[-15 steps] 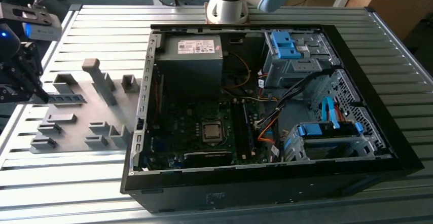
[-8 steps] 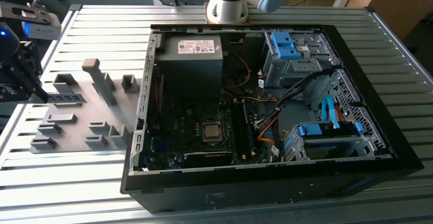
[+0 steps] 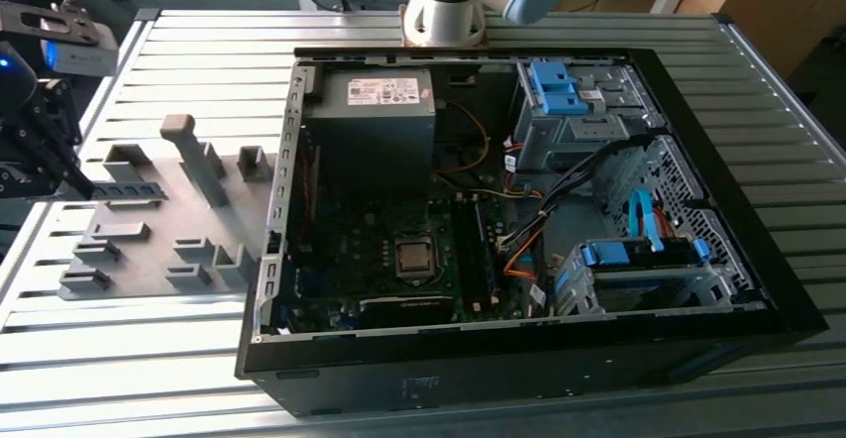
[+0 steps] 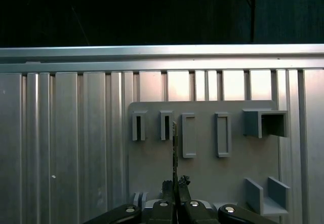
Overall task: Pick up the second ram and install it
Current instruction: 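Pick up the second ram and move it above second insertion slot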
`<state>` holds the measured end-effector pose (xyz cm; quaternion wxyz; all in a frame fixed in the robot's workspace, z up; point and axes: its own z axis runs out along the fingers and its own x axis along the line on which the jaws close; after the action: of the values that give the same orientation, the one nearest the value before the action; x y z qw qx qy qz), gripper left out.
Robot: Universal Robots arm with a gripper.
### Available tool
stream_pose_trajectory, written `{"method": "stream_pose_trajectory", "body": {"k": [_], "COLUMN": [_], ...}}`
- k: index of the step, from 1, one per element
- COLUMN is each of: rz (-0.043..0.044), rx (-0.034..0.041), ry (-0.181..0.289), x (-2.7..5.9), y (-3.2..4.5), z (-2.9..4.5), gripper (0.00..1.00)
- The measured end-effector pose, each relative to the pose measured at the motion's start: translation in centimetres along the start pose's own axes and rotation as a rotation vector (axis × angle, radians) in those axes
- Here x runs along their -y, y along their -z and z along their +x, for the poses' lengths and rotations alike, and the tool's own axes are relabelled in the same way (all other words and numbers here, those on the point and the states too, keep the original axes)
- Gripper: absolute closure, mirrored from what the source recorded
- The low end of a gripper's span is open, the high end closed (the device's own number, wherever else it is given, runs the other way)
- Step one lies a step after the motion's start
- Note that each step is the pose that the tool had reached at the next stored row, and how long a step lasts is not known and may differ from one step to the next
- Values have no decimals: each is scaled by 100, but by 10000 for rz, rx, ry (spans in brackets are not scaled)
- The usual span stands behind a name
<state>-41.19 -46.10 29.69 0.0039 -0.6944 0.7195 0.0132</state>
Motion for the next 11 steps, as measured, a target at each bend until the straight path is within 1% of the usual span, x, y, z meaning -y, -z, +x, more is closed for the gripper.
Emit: {"method": "stream_pose_trajectory", "body": {"k": [11], "rz": [1], "rx": [1], "ry": [0], "x": [-1], "y": [29], "z": [-1], "gripper": [86]}}
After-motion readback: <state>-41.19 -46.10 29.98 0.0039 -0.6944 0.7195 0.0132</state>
